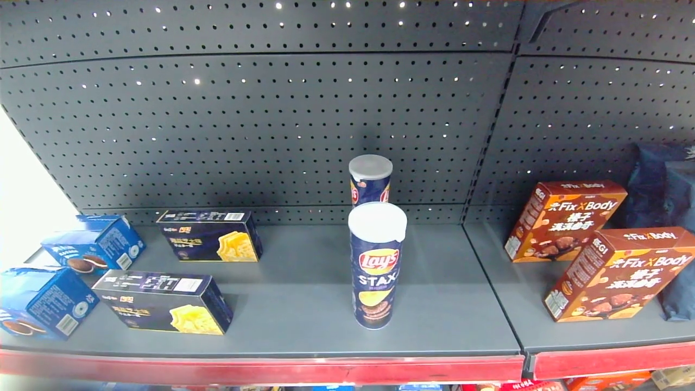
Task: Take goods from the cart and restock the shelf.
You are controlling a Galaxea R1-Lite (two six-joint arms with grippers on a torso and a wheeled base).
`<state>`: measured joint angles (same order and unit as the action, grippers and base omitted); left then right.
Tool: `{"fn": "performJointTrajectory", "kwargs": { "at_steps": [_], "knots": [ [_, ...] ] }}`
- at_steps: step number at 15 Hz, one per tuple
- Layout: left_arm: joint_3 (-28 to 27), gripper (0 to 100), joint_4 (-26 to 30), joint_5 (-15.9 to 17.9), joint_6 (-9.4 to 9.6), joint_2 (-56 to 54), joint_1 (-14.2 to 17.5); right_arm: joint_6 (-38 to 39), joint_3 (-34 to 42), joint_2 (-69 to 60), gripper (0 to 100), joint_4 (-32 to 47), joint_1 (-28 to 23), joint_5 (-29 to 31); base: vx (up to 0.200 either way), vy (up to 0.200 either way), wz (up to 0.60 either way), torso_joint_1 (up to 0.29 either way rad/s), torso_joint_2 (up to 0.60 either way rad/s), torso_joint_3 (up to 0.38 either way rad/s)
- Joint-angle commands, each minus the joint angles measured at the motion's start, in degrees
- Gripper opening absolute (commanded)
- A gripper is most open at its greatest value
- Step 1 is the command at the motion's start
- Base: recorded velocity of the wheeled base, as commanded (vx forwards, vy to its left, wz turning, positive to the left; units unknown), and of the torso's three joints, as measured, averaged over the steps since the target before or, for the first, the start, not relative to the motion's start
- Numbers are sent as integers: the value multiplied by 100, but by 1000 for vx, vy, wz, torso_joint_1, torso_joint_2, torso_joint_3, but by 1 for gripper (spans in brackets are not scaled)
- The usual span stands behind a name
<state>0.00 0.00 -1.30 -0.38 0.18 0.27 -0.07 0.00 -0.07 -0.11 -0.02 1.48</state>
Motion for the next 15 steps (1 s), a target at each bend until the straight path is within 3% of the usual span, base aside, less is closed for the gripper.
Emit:
{"fn": "performJointTrajectory", "kwargs": {
  "at_steps": [1, 15],
  "knots": [
    [0, 100, 0, -10, -15, 8, 0, -1, 0, 7, 100, -7, -6, 2, 0, 0, 0, 0, 0, 0],
    [0, 100, 0, -10, -15, 8, 0, -1, 0, 7, 100, -7, -6, 2, 0, 0, 0, 0, 0, 0]
  ]
}}
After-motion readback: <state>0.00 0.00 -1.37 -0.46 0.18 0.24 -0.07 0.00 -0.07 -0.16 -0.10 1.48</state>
